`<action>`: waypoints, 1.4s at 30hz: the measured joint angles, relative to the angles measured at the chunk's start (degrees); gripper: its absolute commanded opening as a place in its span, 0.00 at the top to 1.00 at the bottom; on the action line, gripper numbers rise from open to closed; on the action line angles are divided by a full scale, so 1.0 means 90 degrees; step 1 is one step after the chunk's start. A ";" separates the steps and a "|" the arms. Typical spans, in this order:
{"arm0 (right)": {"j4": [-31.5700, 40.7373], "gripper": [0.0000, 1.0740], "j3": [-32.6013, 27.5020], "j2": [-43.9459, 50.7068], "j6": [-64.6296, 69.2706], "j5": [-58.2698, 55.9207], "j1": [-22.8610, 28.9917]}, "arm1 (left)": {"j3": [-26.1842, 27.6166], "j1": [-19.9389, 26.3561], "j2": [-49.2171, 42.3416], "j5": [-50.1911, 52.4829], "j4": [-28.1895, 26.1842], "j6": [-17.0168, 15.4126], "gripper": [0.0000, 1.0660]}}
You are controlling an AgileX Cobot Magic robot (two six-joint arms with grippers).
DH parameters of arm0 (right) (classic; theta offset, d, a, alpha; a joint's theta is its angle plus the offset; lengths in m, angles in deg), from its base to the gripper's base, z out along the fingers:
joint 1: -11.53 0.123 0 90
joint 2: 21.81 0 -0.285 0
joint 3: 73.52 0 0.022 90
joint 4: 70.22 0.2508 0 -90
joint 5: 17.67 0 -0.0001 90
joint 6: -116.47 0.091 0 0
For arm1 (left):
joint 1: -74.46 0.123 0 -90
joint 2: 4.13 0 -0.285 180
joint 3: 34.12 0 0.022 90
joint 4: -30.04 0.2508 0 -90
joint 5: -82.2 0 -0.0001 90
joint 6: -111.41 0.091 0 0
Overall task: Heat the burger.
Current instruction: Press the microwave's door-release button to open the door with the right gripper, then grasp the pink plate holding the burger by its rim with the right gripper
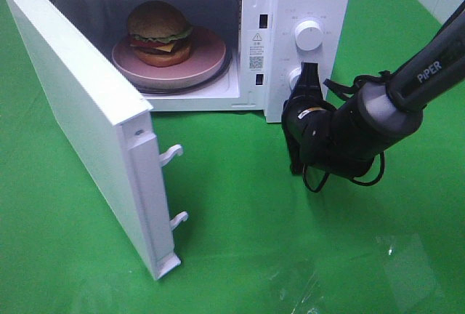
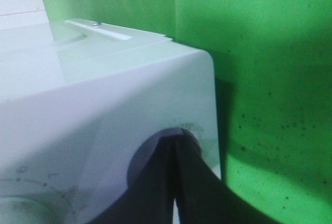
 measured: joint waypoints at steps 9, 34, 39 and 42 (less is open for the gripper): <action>-0.0280 0.97 -0.0153 0.0229 0.0025 -0.0267 -0.0108 | 0.0000 0.0000 0.0000 0.0000 0.0000 0.0000 0.06; -0.3113 0.91 -0.1318 0.2546 -0.0917 -0.2833 -0.0140 | 0.0000 0.0000 0.0000 0.0000 0.0000 0.0000 0.06; -0.3597 0.91 -0.1318 0.2967 -0.2228 -0.3476 -0.0140 | 0.0000 0.0000 0.0000 0.0000 0.0000 0.0000 0.06; -0.3724 0.90 -0.1318 0.3279 -0.3228 -0.4087 -0.0140 | 0.0000 0.0000 0.0000 0.0000 0.0000 0.0000 0.06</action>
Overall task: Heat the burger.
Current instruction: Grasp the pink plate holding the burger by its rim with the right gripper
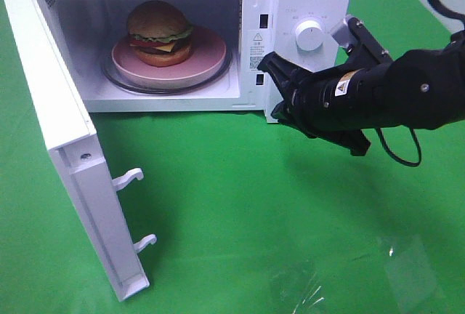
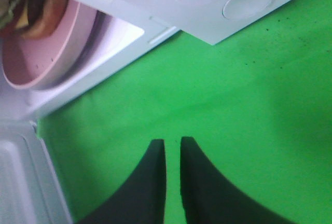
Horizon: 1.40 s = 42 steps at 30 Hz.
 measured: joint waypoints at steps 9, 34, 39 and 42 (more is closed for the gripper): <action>-0.0095 0.88 0.0070 0.0675 -0.2476 -0.1974 0.0000 | 0.0000 0.0000 0.0000 0.0000 0.0000 0.0000 0.06; -0.0191 0.82 0.1630 0.0936 -1.1758 -0.5004 0.0000 | 0.0000 0.0000 0.0000 0.0000 0.0000 0.0000 0.06; -0.0439 0.80 0.1630 0.0936 -1.2599 -0.4889 0.0000 | 0.0000 0.0000 0.0000 0.0000 0.0000 0.0000 0.06; -0.0847 0.70 0.1630 0.0936 -1.2930 -0.4615 0.0000 | 0.0000 0.0000 0.0000 0.0000 0.0000 0.0000 0.06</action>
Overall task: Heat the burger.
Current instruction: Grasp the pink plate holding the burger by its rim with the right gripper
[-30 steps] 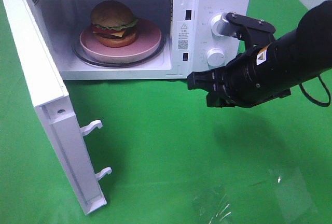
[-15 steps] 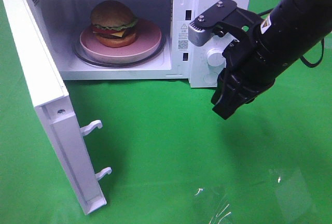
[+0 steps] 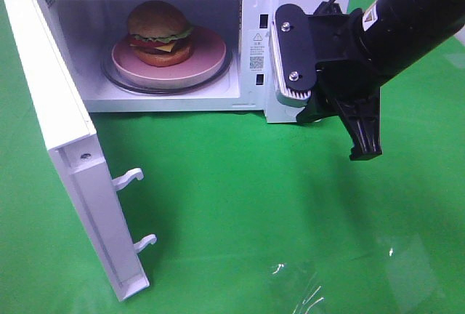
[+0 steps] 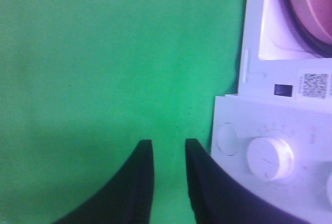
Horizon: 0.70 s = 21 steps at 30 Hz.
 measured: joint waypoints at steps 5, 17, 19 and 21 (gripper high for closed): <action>-0.0477 0.52 0.0000 0.0000 0.0045 0.0325 0.0178 | 0.0000 0.0000 0.0000 0.0000 0.0000 0.0000 0.06; -0.1369 0.15 0.0134 -0.0312 0.1350 0.0516 0.0713 | 0.0000 0.0000 0.0000 0.0000 0.0000 0.0000 0.06; -0.1592 0.16 0.0197 -0.0452 0.1541 0.0509 0.0809 | 0.0000 0.0000 0.0000 0.0000 0.0000 0.0000 0.06; -0.1687 0.16 0.0236 -0.0522 0.1617 0.0503 0.0859 | 0.0000 0.0000 0.0000 0.0000 0.0000 0.0000 0.06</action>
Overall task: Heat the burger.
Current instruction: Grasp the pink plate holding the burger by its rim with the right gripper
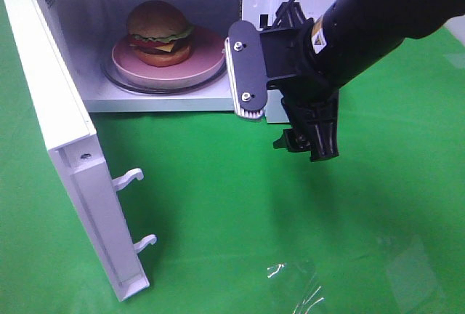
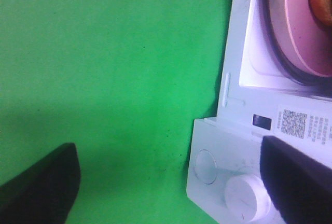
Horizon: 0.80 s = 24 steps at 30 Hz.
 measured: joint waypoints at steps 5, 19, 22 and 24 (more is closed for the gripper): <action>-0.0229 0.16 0.0357 -0.0274 0.0210 -0.0013 0.0178 | 0.0000 0.0000 0.0000 0.0000 0.0000 0.0000 0.06; -0.0522 0.18 0.0719 -0.0630 0.0229 0.0223 0.0465 | 0.0000 0.0000 0.0000 0.0000 0.0000 0.0000 0.06; -0.0605 0.18 0.0719 -0.0630 0.0229 0.0357 0.0465 | 0.0000 0.0000 0.0000 0.0000 0.0000 0.0000 0.06; -0.0713 0.18 0.0732 -0.0662 0.0229 0.0401 0.0471 | 0.0000 0.0000 0.0000 0.0000 0.0000 0.0000 0.06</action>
